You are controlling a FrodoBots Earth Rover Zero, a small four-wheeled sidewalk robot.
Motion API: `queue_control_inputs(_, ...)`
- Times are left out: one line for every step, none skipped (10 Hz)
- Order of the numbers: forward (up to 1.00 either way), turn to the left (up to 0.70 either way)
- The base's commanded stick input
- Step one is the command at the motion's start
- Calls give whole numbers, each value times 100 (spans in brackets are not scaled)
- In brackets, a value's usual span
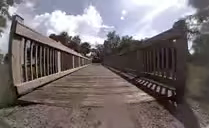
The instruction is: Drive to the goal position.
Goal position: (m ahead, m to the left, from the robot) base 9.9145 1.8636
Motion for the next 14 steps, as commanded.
queue_control_inputs(85, 0)
queue_control_inputs(85, 0)
queue_control_inputs(85, 0)
queue_control_inputs(85, 0)
queue_control_inputs(85, 0)
queue_control_inputs(85, 0)
queue_control_inputs(85, 0)
queue_control_inputs(85, 0)
queue_control_inputs(85, 0)
queue_control_inputs(85, 0)
queue_control_inputs(85, 0)
queue_control_inputs(85, 0)
queue_control_inputs(85, 0)
queue_control_inputs(85, 0)
